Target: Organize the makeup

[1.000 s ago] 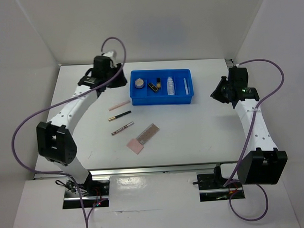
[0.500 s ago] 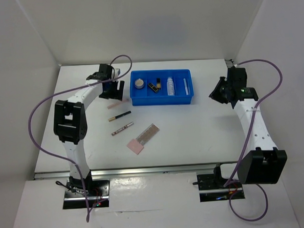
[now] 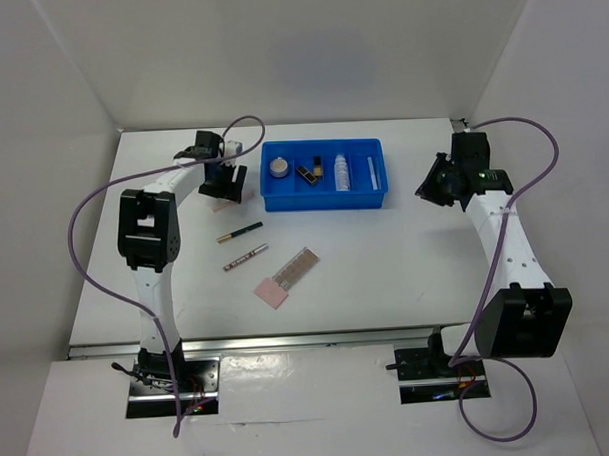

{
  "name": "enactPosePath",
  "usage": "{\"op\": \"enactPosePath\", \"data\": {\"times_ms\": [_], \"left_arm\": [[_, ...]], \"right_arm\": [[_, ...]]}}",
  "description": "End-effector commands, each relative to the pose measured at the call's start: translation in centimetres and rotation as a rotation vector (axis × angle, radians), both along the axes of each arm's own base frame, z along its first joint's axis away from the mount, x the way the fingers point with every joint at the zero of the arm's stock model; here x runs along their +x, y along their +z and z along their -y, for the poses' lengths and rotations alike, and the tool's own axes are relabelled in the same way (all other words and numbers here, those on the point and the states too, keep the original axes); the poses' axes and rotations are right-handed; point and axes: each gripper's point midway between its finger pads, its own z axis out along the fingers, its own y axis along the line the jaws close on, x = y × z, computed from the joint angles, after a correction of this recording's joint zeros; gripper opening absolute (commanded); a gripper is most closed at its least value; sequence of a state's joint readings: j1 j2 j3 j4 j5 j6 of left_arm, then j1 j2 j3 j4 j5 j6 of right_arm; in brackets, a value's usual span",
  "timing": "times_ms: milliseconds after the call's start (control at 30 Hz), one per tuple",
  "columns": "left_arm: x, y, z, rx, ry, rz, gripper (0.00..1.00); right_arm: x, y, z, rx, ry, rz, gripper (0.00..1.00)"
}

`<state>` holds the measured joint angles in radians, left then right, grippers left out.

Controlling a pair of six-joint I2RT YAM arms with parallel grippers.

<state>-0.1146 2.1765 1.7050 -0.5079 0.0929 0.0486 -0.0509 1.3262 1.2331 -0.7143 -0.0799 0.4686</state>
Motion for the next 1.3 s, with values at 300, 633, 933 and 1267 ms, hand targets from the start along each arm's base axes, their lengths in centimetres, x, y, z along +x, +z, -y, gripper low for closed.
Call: {"op": "enactPosePath", "data": {"times_ms": [300,633,933,1267], "left_arm": [[1.1,-2.0,0.5,-0.083,-0.065,-0.034,0.71],[-0.6,-2.9,0.8,-0.109,-0.056,-0.086,0.35],[-0.1,3.4,0.7,-0.24,-0.01,-0.053,0.0],[-0.6,17.9,5.3,-0.71,-0.077,0.088,0.0]], "right_arm": [[0.9,2.6,-0.4,-0.02,0.023,0.05,0.26],[1.0,2.9,-0.8,-0.02,0.032,0.059,0.26],[1.6,2.1,-1.3,0.003,0.055,0.039,0.29],[7.2,-1.0,-1.4,0.034,0.027,0.003,0.33]]}}
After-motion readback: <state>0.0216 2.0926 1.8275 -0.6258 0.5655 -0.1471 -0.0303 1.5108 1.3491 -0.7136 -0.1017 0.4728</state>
